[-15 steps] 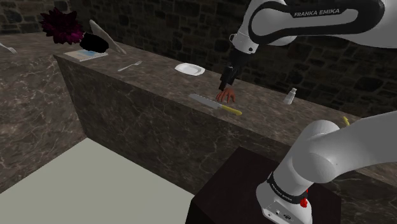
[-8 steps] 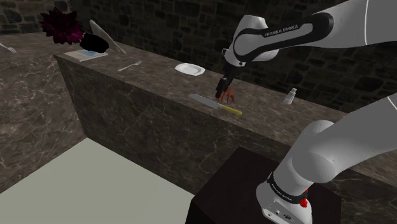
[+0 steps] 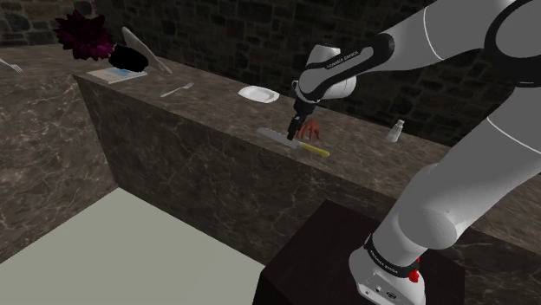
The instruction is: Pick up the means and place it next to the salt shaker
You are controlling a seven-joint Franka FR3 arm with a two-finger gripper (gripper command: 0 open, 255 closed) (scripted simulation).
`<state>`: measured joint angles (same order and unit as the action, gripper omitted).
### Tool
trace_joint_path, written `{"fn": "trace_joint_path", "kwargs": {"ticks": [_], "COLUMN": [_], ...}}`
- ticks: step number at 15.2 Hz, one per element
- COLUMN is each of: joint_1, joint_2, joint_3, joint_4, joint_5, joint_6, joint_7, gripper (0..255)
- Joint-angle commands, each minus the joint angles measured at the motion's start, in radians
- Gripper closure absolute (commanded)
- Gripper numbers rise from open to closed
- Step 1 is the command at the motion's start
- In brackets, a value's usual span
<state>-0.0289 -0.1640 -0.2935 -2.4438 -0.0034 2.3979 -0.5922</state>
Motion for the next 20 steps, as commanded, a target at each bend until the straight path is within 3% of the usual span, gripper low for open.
{"fn": "trace_joint_path", "kwargs": {"ticks": [1,7,15,16,20], "joint_1": [0.002,0.008,0.008,0.008,0.008], "joint_2": [0.035,0.101,0.101,0.101,0.101], "joint_3": [-0.006,-0.009,-0.009,-0.009,-0.009], "joint_4": [-0.006,-0.021,-0.021,-0.021,-0.021], "joint_5": [0.010,0.043,0.043,0.043,0.043], "joint_6": [0.040,0.119,0.119,0.119,0.119], "joint_7": [-0.018,-0.042,-0.042,-0.042,-0.042], "gripper": [0,0,0,255,255]}}
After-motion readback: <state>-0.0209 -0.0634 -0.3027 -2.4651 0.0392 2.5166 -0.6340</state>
